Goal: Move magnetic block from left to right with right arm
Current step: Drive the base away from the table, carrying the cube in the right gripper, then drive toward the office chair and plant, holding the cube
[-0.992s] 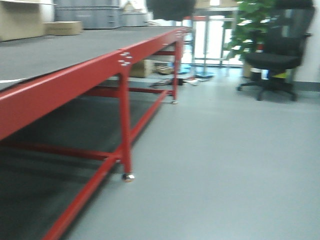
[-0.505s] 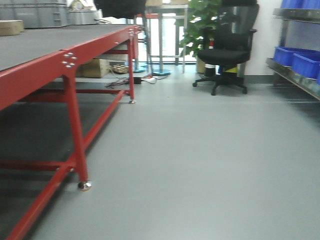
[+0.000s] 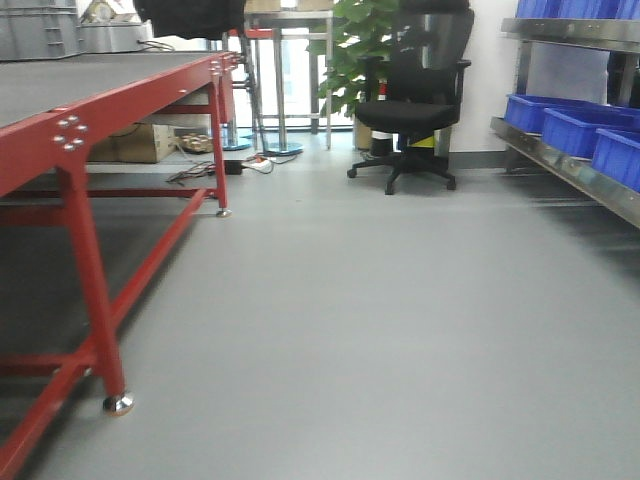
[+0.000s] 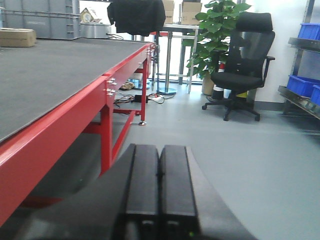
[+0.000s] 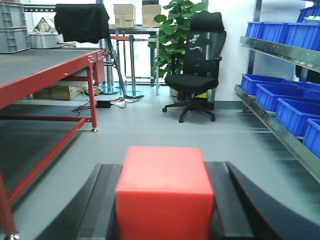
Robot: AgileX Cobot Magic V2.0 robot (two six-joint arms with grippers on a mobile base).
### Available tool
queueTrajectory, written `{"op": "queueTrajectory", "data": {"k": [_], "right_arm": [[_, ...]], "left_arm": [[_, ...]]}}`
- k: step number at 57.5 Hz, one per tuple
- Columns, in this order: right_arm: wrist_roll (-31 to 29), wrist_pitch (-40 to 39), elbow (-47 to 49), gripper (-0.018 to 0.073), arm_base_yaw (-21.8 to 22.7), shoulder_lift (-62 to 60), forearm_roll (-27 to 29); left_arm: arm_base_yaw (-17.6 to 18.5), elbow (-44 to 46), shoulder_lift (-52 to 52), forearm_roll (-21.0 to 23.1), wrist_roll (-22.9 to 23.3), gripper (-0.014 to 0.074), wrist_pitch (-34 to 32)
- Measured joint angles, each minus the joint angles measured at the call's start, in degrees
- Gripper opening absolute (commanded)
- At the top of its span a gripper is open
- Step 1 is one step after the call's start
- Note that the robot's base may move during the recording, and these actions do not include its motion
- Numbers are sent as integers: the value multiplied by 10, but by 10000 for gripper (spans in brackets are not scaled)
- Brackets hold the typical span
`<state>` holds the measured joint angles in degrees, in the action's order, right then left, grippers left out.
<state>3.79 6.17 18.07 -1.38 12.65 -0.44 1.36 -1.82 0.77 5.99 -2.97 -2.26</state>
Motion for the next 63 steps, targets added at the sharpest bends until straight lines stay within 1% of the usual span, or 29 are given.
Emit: {"op": "queueTrajectory", "data": {"k": [63], "right_arm": [[0, 0, 0, 241, 0, 0, 0]], "left_arm": [[0, 0, 0, 0, 0, -126, 0]]}}
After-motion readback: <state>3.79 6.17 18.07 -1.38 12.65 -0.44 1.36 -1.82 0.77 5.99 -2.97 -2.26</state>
